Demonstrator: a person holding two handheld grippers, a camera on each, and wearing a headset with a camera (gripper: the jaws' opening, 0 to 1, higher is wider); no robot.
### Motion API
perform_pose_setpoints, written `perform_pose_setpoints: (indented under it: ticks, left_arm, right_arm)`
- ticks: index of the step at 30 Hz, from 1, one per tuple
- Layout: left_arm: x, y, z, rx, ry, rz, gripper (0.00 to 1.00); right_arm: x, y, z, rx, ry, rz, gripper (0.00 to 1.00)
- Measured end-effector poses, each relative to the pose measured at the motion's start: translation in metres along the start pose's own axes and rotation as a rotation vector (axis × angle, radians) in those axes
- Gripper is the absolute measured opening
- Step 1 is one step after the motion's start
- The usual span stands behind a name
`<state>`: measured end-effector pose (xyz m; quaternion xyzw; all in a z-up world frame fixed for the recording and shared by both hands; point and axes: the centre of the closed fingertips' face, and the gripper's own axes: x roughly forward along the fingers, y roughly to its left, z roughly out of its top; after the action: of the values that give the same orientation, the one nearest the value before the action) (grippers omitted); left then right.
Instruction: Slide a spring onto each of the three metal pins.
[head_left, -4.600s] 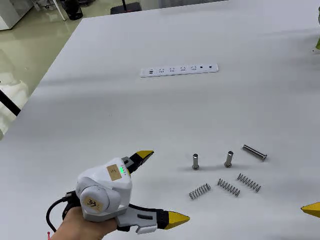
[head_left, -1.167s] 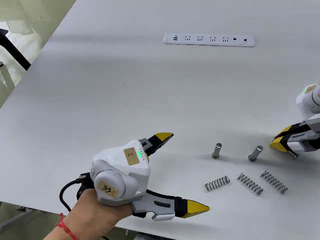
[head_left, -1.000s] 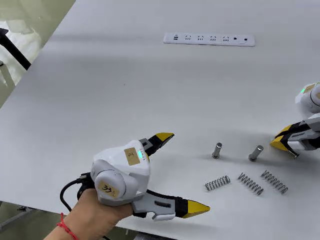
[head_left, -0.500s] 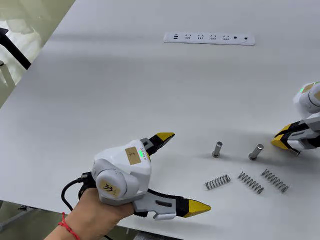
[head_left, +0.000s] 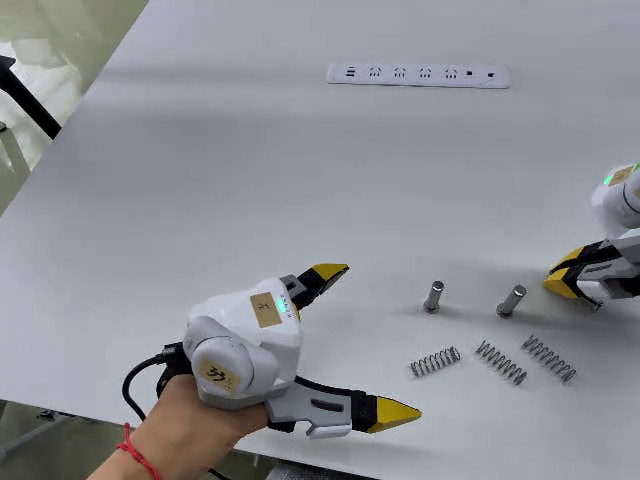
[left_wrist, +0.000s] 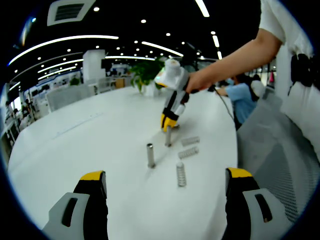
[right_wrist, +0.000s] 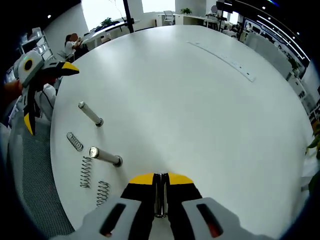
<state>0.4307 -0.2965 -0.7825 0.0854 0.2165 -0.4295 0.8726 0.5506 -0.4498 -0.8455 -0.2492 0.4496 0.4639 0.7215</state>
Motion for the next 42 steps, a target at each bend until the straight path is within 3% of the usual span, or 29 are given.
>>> perform_pose_setpoints:
  ticks: [42]
  left_arm:
    - [0.001, -0.002, 0.003, 0.009, -0.003, -0.005, 1.0]
  right_arm:
    - [-0.041, 0.002, 0.0, 0.039, -0.131, -0.055, 0.08]
